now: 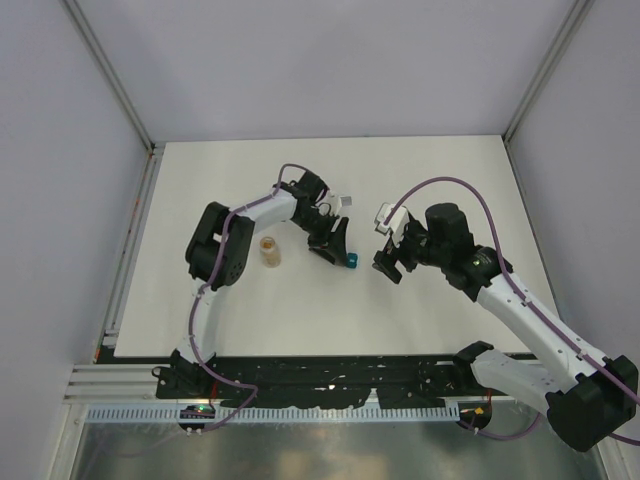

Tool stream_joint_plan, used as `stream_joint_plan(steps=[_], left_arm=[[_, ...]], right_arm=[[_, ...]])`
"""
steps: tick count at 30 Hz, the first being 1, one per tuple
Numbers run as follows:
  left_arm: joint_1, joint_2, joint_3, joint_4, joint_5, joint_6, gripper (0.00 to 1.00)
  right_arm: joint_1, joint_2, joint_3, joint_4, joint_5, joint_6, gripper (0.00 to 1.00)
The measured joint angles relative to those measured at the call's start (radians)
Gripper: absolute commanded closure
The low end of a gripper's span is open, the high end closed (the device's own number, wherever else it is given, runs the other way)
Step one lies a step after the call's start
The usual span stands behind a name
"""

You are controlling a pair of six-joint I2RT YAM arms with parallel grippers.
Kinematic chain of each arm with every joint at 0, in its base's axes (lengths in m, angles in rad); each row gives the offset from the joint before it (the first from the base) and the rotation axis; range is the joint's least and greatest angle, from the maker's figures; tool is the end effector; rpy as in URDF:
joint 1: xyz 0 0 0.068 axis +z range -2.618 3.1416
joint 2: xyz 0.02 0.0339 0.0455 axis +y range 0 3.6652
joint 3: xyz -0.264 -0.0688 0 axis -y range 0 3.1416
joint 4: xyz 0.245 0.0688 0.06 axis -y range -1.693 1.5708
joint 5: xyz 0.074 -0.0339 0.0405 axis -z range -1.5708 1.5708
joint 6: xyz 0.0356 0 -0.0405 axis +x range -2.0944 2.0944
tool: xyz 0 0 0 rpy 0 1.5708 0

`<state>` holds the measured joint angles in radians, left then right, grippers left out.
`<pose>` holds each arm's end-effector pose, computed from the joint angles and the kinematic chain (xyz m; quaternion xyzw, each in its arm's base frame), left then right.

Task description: Sort the pills into containers

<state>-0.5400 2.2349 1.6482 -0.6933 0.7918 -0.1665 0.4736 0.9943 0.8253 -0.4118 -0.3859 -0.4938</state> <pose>0.3715 -0.2522 0.1409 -0.2244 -0.8867 0.4043 0.0066 0.1871 0.1110 0.2941 -0.4823 0.7222 0.1640 0.4679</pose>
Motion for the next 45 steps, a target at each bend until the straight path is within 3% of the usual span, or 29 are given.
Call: stream_joint_plan(steps=[24,30,38,45], left_arm=[[0.0,-0.045,-0.02,0.0,-0.1,0.043,0.42],[0.002,-0.072,-0.036,-0.001,-0.156,0.067,0.41],[0.004,-0.16,-0.071,0.002,-0.23,0.096,0.39],[0.004,-0.278,-0.104,0.012,-0.289,0.127,0.33]], right_arm=[[-0.005,0.0,0.0,0.0,0.0,0.0,0.12],[-0.005,0.0,0.0,0.0,0.001,0.0,0.08],[-0.005,0.0,-0.004,0.002,0.013,0.0,0.02],[-0.011,0.0,-0.005,0.016,0.037,0.004,0.05]])
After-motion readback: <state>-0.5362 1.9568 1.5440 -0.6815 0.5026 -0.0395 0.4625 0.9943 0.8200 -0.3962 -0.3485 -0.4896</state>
